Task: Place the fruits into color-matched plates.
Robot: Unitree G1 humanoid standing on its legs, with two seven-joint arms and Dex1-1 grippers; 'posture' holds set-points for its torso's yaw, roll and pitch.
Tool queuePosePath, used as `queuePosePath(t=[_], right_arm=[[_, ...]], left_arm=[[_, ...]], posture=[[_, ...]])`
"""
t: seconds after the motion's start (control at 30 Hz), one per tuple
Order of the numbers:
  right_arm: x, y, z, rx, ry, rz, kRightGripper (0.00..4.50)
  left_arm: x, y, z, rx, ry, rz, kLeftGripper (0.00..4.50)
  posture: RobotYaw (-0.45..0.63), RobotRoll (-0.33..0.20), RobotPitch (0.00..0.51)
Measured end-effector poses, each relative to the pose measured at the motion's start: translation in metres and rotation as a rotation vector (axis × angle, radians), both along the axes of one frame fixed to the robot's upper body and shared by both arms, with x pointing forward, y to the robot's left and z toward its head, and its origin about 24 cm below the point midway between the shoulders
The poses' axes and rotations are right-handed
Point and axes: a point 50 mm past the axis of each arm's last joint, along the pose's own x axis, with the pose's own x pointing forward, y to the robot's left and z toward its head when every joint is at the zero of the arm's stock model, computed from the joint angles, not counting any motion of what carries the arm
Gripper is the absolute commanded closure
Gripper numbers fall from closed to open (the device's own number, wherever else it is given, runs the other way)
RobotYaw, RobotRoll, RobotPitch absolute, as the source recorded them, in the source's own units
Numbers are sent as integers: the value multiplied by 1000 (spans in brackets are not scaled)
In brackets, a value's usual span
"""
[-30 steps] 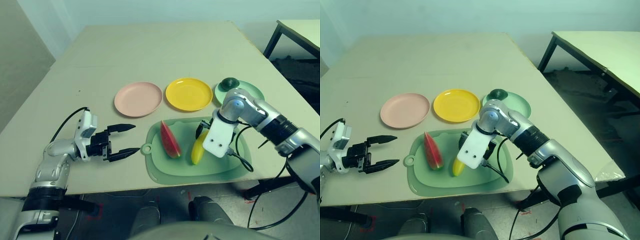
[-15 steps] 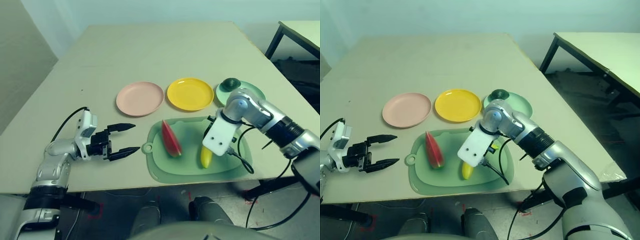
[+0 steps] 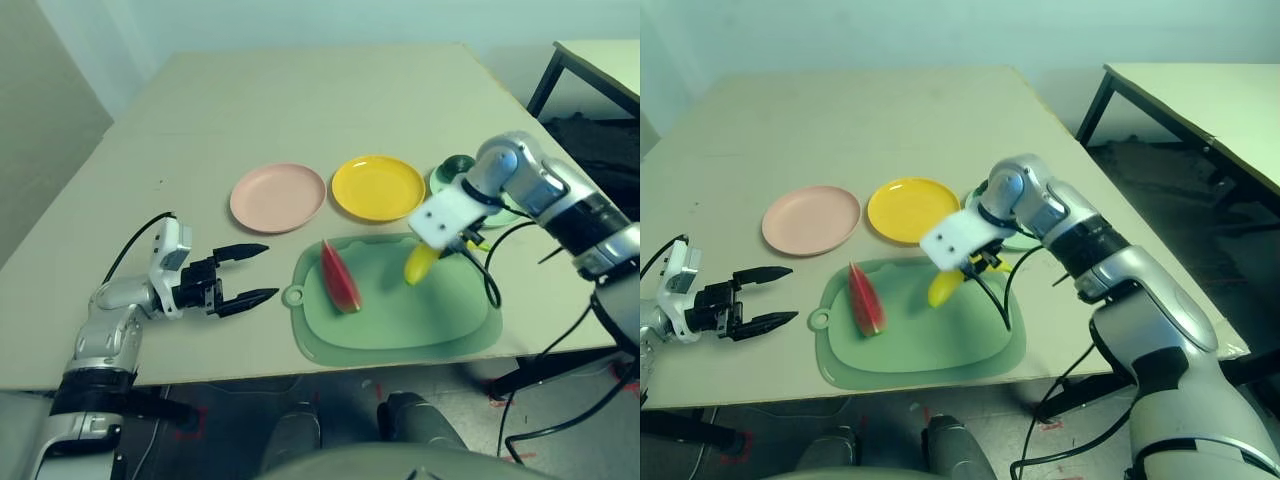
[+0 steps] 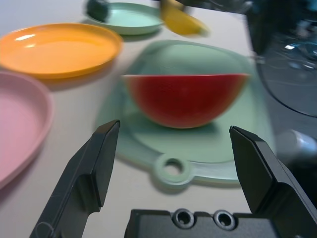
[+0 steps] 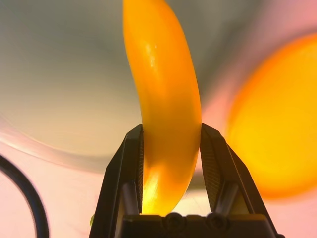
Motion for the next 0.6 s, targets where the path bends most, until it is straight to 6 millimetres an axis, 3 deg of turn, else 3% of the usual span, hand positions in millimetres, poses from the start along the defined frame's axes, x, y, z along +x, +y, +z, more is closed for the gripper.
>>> queuePosePath(t=[0.1,0.27,0.47,0.6], right_arm=[[11,15,12,70,-54,-34,2864],[19,31,13,144,-81,-62,2864],[29,51,-1,247,-146,-133,2864],[37,56,-13,296,-243,-199,2864]], left_arm=[[0,-3,9,-11,-10,-39,0],[2,-7,19,-21,-23,-66,0],[4,-9,31,-23,-54,-69,0],[9,-3,38,-38,-81,40,0]], posture=[[-78,0,42],[-73,0,39],[-52,0,37],[-42,0,37]])
